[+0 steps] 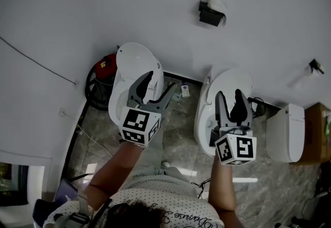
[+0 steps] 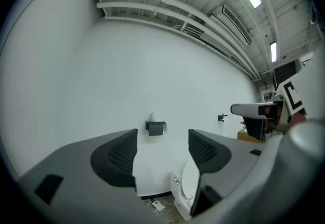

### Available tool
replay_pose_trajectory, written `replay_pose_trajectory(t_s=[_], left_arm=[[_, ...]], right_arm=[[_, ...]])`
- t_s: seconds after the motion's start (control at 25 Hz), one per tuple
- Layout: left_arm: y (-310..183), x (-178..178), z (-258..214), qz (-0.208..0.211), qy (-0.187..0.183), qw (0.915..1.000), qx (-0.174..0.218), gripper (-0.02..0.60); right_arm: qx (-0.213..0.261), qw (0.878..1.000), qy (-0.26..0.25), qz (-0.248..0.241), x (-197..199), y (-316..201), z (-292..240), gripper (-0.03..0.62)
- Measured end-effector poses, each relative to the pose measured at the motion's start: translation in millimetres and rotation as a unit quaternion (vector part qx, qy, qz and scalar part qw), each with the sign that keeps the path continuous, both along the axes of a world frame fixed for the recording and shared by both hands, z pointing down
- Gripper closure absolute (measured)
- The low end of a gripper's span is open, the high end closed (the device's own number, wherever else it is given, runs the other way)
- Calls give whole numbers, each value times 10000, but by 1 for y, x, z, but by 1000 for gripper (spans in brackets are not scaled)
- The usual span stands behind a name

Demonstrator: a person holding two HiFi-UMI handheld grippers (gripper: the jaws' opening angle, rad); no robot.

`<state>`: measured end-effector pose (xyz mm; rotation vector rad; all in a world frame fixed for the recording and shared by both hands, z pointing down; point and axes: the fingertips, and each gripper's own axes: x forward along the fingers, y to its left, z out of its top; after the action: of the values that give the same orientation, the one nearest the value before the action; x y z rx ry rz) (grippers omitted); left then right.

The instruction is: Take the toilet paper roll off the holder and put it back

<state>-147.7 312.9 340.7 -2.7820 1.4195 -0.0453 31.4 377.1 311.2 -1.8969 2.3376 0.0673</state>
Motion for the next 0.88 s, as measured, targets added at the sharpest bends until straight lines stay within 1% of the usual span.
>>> replay_pose_trajectory(t_s=[0.04,0.12,0.28,0.6,0.72,0.88], left_arm=[[-9,0,-1,-4,6,10000,15,274],[-28,1,0,-13,9,10000,31,251],[-78,2,-1,24,52,10000,74,236],[-191,3,-15,277,82,9995,160,229],[-226,4,-18,358,72,9992,178,229],[-259,10,-16,421,51,9990,118,229]], right_arm=[[-3,10000,24,10,0,-8,1,335],[-41,10000,78,14,-2,-25,3,306],[-66,9999,151,12,-5,-72,7,279],[27,9997,171,155,-14,-180,-6,270],[80,9995,175,250,-14,-208,-11,270],[34,9993,202,318,-7,-237,-11,270]])
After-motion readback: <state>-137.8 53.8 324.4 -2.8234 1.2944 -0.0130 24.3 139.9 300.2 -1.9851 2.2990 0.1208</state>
